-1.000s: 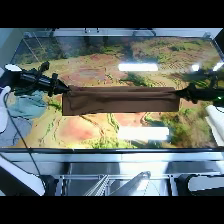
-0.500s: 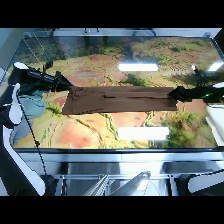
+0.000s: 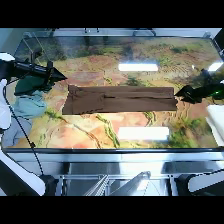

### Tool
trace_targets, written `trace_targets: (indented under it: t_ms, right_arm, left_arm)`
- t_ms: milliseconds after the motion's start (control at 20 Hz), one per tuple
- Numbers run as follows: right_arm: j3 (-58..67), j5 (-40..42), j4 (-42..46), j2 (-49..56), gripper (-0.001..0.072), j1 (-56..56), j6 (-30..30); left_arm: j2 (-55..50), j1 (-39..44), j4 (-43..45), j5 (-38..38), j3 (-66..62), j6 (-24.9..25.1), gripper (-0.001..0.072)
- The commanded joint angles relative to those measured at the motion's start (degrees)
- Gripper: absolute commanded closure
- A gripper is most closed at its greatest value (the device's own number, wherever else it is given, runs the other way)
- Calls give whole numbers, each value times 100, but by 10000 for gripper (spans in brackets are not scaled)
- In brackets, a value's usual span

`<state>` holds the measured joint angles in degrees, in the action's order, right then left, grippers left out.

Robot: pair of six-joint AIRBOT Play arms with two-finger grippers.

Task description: Fold the shirts.

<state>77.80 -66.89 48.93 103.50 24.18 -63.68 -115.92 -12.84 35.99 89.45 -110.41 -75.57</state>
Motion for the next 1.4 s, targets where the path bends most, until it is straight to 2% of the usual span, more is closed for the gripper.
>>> trace_targets:
  t_ms: [0,100,150,250,300,650,850,1100,1250,1350]
  right_arm:
    - [22,-470,-549,404,140,-37,4]
    - [22,-476,-922,540,142,-136,144]
    - [24,-472,-1220,581,187,-201,286]
    - [52,-474,-1598,621,488,-291,509]
    - [74,-494,-1685,614,695,-310,546]
    - [761,-1770,-1687,273,693,264,516]
    - [938,-2409,-1687,-103,693,787,529]
    - [1126,-3574,-1733,-256,693,1207,673]
    - [1174,-3709,-1899,-330,693,1270,667]
    - [1172,-3711,-2538,-426,693,1211,619]
  left_arm:
    - [92,382,2,-122,90,96,696]
    - [92,699,4,-208,90,168,696]
    - [85,866,4,-289,90,170,695]
    - [48,1257,7,-479,90,188,695]
    - [-13,1469,9,-616,87,190,695]
    - [-914,2949,46,-1646,87,175,695]
    - [-1202,3648,28,-2146,87,-15,695]
    - [-1259,4339,0,-3300,-48,-345,695]
    - [-1534,4498,-20,-3257,-664,-627,694]
    - [-1537,4481,-369,-2973,-903,-603,685]
